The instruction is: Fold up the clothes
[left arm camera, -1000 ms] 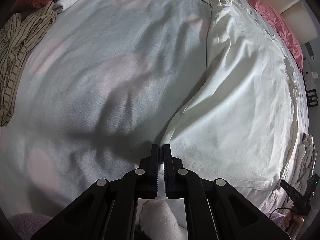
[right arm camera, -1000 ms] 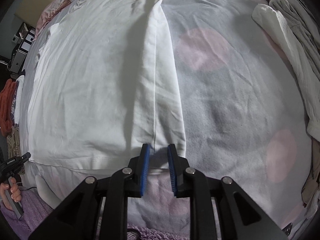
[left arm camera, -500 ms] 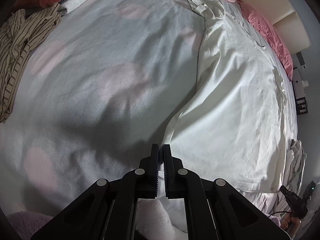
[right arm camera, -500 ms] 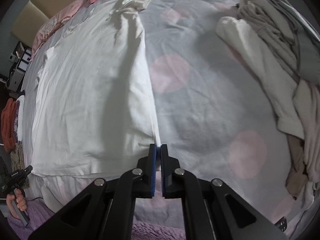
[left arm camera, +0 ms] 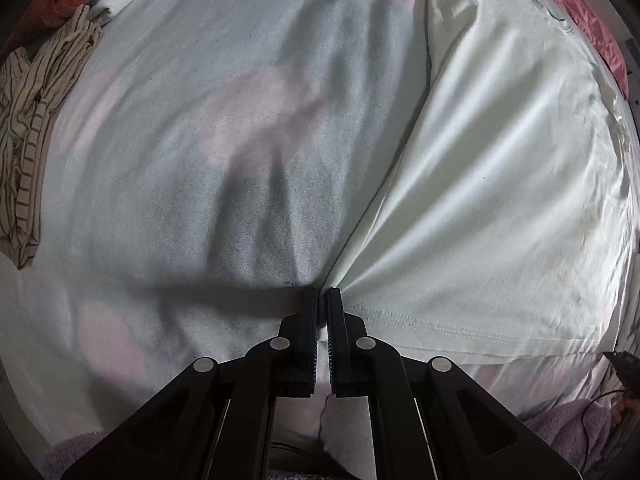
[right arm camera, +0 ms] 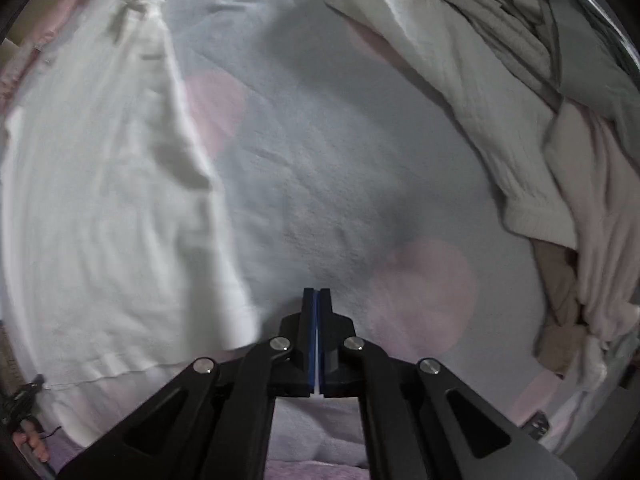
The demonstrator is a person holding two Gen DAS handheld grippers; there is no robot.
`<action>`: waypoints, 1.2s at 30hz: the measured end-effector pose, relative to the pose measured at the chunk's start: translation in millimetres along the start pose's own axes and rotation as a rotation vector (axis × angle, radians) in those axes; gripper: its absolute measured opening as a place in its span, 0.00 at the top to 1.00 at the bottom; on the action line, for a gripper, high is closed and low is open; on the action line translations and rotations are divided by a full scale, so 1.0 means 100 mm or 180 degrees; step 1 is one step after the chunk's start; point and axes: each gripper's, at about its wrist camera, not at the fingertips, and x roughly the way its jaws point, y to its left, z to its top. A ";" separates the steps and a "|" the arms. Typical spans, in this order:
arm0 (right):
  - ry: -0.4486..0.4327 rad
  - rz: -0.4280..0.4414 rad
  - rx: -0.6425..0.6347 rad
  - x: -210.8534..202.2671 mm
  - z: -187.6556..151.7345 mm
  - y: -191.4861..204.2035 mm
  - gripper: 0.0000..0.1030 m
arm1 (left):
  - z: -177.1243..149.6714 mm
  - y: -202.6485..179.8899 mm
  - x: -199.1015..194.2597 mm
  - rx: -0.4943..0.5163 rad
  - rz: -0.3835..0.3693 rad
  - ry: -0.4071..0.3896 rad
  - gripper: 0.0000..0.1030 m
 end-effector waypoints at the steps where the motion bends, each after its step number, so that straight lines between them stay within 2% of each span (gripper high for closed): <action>1: 0.0047 -0.0006 0.0064 0.03 0.00 -0.04 1.00 | 0.00 0.03 -0.01 -0.0040 -0.0046 0.0003 0.95; 3: 0.0053 0.0181 0.0192 0.02 -0.03 -0.12 1.00 | -0.02 0.08 -0.03 -0.0100 -0.0155 0.0011 0.92; 7: -0.0034 0.0532 0.0439 -0.06 -0.11 -0.27 0.95 | -0.08 0.14 -0.13 -0.0177 -0.0356 0.0004 0.72; 12: -0.0496 0.0729 0.0554 -0.36 -0.23 -0.30 0.95 | -0.01 0.14 -0.43 -0.0243 -0.0653 -0.0376 0.71; 18: -0.0957 0.0987 0.0487 -0.53 -0.23 0.02 0.94 | 0.40 -0.16 -0.63 0.0054 -0.0642 -0.0757 0.71; 20: -0.1057 0.1088 0.0381 -0.57 -0.11 0.18 0.94 | 0.46 -0.20 -0.72 0.0165 -0.0639 -0.0897 0.72; 22: -0.1143 0.1084 0.0262 -0.54 -0.09 0.34 0.94 | 0.49 -0.19 -0.77 0.0231 -0.0671 -0.1000 0.72; 25: -0.1240 0.0923 0.0094 -0.46 -0.07 0.57 0.94 | 0.86 -0.34 -0.57 0.0227 -0.0778 -0.0995 0.74; 28: -0.1293 0.0882 0.0045 -0.44 -0.08 0.61 0.94 | 1.23 -0.49 -0.38 0.0222 -0.0884 -0.0989 0.79; 32: -0.1337 0.0900 0.0062 -0.42 -0.05 0.61 0.94 | 1.57 -0.66 -0.11 0.0199 -0.0779 -0.0943 0.79; 36: -0.1301 0.0888 0.0077 -0.36 0.02 0.62 0.94 | 1.62 -0.76 -0.04 0.0274 -0.0751 -0.0910 0.79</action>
